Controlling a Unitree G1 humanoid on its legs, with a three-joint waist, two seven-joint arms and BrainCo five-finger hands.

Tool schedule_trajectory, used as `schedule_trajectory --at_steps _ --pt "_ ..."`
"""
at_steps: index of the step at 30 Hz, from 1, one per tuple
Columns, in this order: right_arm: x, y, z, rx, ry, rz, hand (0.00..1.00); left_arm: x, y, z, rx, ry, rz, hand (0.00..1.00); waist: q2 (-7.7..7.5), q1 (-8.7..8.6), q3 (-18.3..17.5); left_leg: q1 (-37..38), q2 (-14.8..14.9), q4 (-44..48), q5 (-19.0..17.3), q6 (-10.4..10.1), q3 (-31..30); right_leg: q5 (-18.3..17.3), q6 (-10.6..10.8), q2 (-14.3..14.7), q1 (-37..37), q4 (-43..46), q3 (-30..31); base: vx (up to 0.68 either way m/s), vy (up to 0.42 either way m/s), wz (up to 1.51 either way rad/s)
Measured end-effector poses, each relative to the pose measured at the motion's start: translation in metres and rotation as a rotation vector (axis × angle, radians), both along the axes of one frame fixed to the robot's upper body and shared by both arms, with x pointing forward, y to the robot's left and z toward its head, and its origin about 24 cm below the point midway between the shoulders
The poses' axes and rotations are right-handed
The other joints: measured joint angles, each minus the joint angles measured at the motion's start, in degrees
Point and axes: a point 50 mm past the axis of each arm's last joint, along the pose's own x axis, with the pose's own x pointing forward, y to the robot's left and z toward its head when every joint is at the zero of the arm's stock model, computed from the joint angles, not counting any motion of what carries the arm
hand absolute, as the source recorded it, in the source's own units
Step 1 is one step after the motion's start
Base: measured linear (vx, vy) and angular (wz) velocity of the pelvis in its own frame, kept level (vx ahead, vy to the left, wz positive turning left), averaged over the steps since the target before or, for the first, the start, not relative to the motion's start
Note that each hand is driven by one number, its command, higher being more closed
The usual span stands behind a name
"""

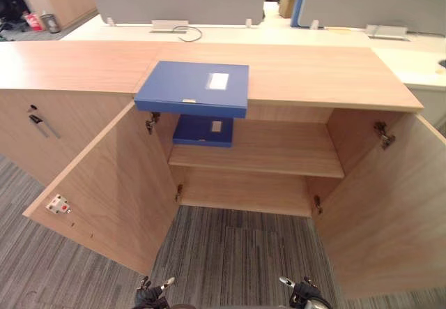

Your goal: Walk over to the cabinet, pick up the folder, carry it to the office cabinet, place the folder inside the office cabinet, then close the office cabinet door

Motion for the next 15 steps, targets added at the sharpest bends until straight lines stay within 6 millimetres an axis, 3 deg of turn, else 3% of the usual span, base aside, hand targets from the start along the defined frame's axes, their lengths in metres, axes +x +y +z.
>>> schedule_trajectory --at_steps 3,4,5,7,8,9,10,13,15 --pt "0.005 -0.003 0.002 -0.01 -0.01 0.001 0.0 0.005 0.003 0.003 0.005 -0.025 0.013 0.0 1.22 -0.03 1.9 -6.6 4.4 20.0 1.9 0.4 2.2 0.1 -0.1 2.9 5.6 -3.9 -0.1 0.2 -0.01 -0.08" --pt "0.002 -0.002 0.001 -0.008 -0.001 -0.005 0.0 0.006 0.004 0.003 0.007 -0.029 0.01 0.0 0.51 0.44 2.3 -7.7 5.0 24.1 2.8 0.4 3.6 0.2 0.0 2.8 7.6 -5.2 0.0 0.25 0.016 -0.11" --pt "0.0 -0.004 0.0 -0.016 0.007 -0.013 0.0 0.007 0.003 0.004 0.006 -0.031 -0.005 0.0 0.52 0.4 2.2 -8.4 5.0 24.7 0.5 0.6 5.2 0.2 0.0 2.2 8.7 -5.9 0.2 0.19 0.038 -0.1" --pt "0.001 -0.011 0.001 -0.021 0.015 -0.06 0.0 0.013 0.002 0.006 0.014 -0.051 -0.052 0.0 0.32 0.23 2.6 -12.1 1.3 20.0 -4.8 2.4 7.5 0.3 0.1 -0.6 8.9 -5.5 0.9 0.24 0.159 -0.09" --pt "0.001 -0.015 0.001 -0.022 0.023 -0.09 0.0 0.016 -0.001 0.007 0.015 -0.059 -0.084 0.0 0.61 0.23 3.1 -12.8 -1.9 9.4 -2.0 3.4 7.9 0.3 0.3 -2.3 8.8 -4.3 1.3 0.26 0.248 -0.05" --pt "0.0 -0.018 0.001 -0.024 0.026 -0.104 0.0 0.014 -0.002 0.006 0.012 -0.054 -0.098 0.0 1.42 0.23 3.2 -12.3 -2.7 3.7 4.8 5.3 7.5 0.4 0.5 -2.1 8.8 -3.7 1.9 0.29 0.28 -0.05" --pt "-0.004 -0.013 -0.002 -0.003 0.041 -0.119 0.0 0.018 0.002 0.008 0.022 -0.066 -0.114 0.0 0.71 0.53 3.6 -9.6 -4.1 1.9 4.7 6.2 8.3 0.6 0.2 -3.1 9.0 -3.5 4.6 0.29 0.229 -0.06" --pt "-0.004 -0.01 -0.002 0.007 0.04 -0.119 0.0 0.015 0.004 0.007 0.007 -0.06 -0.132 0.0 0.96 0.44 3.7 -4.4 -4.1 -4.6 5.8 7.0 8.5 0.3 0.4 1.5 8.0 -10.2 8.6 0.22 0.079 -0.04" --pt "-0.007 -0.008 -0.002 0.007 0.038 -0.121 0.0 0.012 0.003 0.006 -0.021 -0.064 -0.121 0.0 0.75 0.38 3.6 -1.1 -5.0 -7.3 5.8 6.9 9.2 2.9 -1.3 2.5 7.8 -14.8 8.7 0.1 -0.048 0.03"
